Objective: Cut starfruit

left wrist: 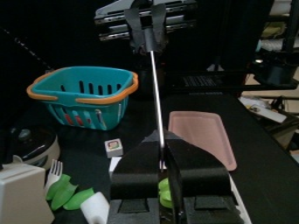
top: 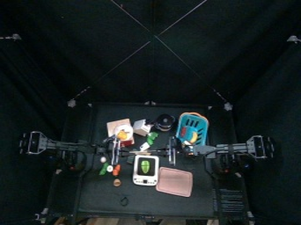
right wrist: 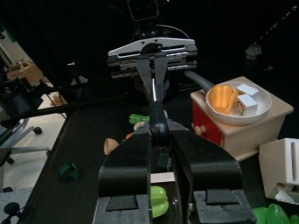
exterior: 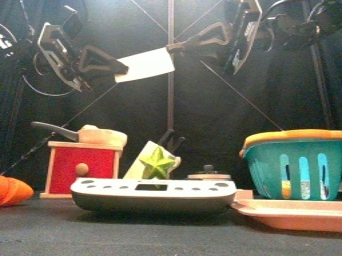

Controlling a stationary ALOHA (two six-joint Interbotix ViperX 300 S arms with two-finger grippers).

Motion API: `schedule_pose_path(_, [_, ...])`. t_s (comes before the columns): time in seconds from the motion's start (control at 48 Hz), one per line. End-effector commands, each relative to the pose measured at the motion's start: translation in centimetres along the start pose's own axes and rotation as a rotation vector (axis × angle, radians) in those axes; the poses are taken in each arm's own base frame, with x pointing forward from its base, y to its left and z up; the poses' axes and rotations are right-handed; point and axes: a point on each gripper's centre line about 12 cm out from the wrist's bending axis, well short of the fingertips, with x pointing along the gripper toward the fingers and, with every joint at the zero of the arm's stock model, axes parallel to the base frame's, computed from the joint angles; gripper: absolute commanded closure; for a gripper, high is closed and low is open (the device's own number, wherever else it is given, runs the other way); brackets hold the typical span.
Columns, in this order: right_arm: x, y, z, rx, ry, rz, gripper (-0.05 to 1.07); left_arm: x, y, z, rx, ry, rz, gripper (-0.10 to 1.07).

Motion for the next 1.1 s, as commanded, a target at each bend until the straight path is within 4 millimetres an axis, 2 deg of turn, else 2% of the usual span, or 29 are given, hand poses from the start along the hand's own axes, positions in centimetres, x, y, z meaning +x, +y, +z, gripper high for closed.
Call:
schedule_pose_path(0.0, [0.1,0.2,0.4,0.008,0.001,0.001,0.46,0.3,0.0,0.8,-0.003,-0.037,0.0,0.62])
schedule_pose_path(0.167, [0.0,0.9,0.1,0.002,0.022,0.018,0.38,0.2,0.1,0.8,-0.005,-0.036,0.002,0.62])
schedule_pose_path(0.312, [-0.1,1.5,-0.2,-0.002,0.043,0.031,0.36,0.2,0.1,0.7,-0.004,-0.034,0.003,0.62])
schedule_pose_path(0.604, [-0.3,1.6,-0.4,0.022,0.096,0.013,0.36,0.2,0.0,0.7,-0.006,-0.031,0.003,0.62])
schedule_pose_path(1.083, [-0.5,1.6,0.8,0.022,0.072,0.01,0.37,-0.1,-0.3,-0.4,-0.006,0.028,-0.004,0.62])
